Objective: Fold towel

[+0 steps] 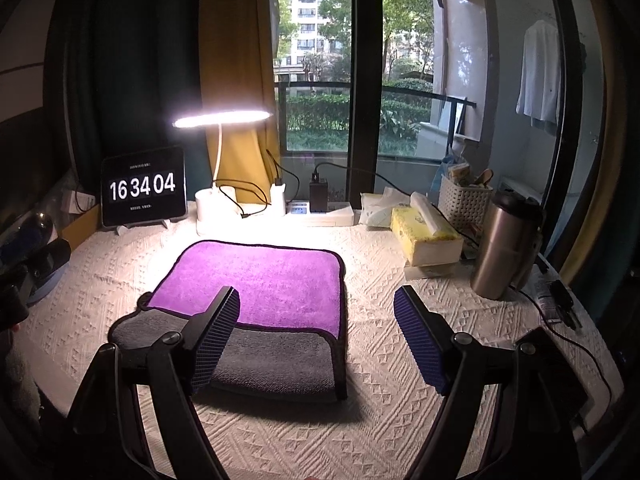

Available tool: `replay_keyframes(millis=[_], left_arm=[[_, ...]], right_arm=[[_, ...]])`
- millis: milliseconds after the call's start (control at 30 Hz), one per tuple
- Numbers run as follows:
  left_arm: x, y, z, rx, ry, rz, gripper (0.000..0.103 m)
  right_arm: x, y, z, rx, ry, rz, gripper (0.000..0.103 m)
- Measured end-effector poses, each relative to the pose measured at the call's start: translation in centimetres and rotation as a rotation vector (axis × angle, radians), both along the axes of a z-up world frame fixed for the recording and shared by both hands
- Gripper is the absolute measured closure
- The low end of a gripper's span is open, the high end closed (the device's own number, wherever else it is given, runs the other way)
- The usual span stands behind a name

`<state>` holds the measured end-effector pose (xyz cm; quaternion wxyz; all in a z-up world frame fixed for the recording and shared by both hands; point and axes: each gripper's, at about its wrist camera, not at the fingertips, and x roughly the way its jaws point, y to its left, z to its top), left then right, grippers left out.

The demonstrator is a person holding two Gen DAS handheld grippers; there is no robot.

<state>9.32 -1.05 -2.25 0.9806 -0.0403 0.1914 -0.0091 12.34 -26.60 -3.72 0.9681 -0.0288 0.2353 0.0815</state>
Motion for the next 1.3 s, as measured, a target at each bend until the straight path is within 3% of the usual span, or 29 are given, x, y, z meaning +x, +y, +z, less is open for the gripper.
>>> replay_keyframes(millis=[367,467,833,900,1133,1300], left_arm=[[4.1,0.1,-3.5,0.024,0.118,0.009,0.001],[5.2,0.2,-4.9,0.025,0.163,-0.001,0.009],[8.5,1.1,-9.4,0.002,0.325,0.021,0.016],[8.9,1.0,-10.1,0.002,0.346,0.019,0.024],[9.8,1.1,-12.2,-0.006,0.43,0.016,0.03],[10.1,1.1,-13.2,-0.02,0.474,0.009,0.044]], right_arm=[[3.5,-0.8,-2.3,-0.013,0.051,0.009,0.022],[4.6,-1.1,-3.3,-0.017,0.081,0.014,0.025],[7.8,-1.2,-6.8,-0.024,0.177,0.048,0.045],[8.3,-1.2,-7.5,-0.029,0.197,0.049,0.051],[9.6,-1.2,-9.7,-0.021,0.27,0.072,0.062],[10.3,-0.6,-11.0,-0.031,0.322,0.098,0.07]])
